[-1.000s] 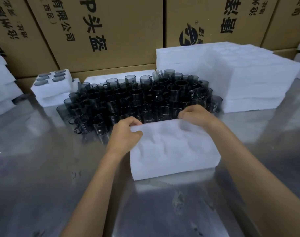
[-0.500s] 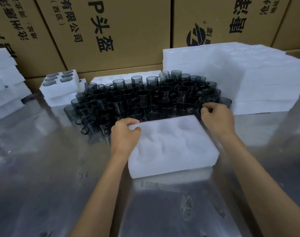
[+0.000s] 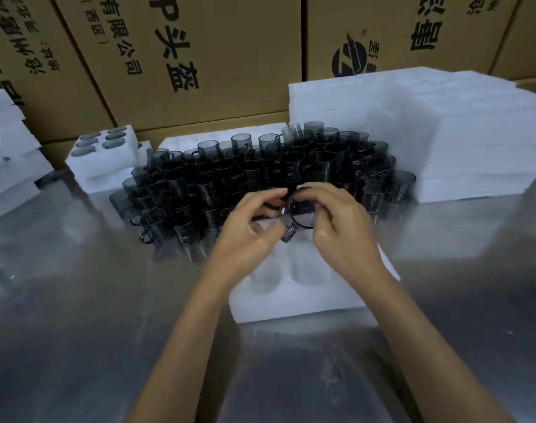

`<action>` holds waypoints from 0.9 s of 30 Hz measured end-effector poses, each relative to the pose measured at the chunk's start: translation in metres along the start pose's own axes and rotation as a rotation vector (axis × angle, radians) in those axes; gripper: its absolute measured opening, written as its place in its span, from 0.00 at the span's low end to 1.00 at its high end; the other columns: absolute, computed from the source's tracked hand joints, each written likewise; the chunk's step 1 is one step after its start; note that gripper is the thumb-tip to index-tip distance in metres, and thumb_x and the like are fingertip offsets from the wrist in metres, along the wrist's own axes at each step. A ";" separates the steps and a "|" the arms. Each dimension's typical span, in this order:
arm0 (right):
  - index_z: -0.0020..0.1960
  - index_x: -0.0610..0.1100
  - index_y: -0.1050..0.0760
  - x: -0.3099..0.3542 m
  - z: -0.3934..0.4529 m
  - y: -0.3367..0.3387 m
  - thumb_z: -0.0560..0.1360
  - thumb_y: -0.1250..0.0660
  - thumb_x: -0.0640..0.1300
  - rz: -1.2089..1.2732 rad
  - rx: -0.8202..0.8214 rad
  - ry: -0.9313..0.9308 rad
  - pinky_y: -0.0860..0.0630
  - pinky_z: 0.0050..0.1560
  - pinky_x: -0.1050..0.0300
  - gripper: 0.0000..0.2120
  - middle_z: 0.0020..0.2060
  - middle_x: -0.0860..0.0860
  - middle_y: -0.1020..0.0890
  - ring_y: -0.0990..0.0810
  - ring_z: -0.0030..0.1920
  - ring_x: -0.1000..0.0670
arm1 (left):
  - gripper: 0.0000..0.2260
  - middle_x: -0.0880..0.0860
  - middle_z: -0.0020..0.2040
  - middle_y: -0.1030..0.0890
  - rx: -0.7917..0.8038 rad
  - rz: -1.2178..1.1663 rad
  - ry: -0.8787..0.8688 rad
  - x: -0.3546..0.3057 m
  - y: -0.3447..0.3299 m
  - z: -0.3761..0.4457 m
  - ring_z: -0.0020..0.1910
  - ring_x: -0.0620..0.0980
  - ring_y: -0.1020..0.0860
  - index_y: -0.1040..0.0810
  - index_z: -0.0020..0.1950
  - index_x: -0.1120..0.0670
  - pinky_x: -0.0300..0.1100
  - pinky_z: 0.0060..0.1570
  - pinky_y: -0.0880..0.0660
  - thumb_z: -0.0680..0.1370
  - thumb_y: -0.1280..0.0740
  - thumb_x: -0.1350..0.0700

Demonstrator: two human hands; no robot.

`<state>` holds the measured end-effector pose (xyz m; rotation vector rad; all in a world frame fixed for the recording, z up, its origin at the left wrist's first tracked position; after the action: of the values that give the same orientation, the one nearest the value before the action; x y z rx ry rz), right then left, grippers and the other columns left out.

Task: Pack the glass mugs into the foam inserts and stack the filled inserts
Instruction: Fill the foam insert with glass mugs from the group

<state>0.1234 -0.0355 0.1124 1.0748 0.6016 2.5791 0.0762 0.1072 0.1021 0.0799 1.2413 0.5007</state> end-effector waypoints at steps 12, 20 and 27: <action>0.65 0.51 0.23 -0.001 -0.010 -0.012 0.80 0.43 0.34 0.320 0.206 -0.106 0.31 0.64 0.61 0.20 0.67 0.60 0.24 0.28 0.67 0.58 | 0.31 0.46 0.63 0.27 0.027 0.160 -0.098 0.001 -0.002 0.001 0.54 0.45 0.22 0.27 0.71 0.44 0.39 0.55 0.24 0.70 0.21 0.55; 0.66 0.56 0.30 -0.005 -0.010 -0.011 0.74 0.32 0.33 0.545 0.216 -0.174 0.24 0.46 0.65 0.26 0.60 0.60 0.22 0.22 0.55 0.57 | 0.23 0.49 0.64 0.19 0.115 -0.240 0.022 0.013 0.015 0.003 0.62 0.51 0.20 0.22 0.67 0.47 0.45 0.62 0.23 0.73 0.24 0.58; 0.74 0.59 0.34 -0.005 -0.017 -0.028 0.74 0.25 0.47 0.454 0.295 -0.211 0.22 0.53 0.61 0.32 0.66 0.63 0.26 0.22 0.58 0.59 | 0.21 0.51 0.61 0.18 0.089 -0.308 0.111 0.026 0.030 0.004 0.61 0.51 0.19 0.19 0.62 0.48 0.50 0.63 0.24 0.70 0.22 0.51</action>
<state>0.1172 -0.0171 0.0855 1.7313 0.7759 2.7435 0.0759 0.1452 0.0904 -0.0642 1.3558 0.1846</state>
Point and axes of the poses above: each hand's wrist, its own z-axis towards the middle knuckle, its own y-axis out of the back of the hand, x = y × z, the point moved 10 cm from there along z, towards the middle knuckle
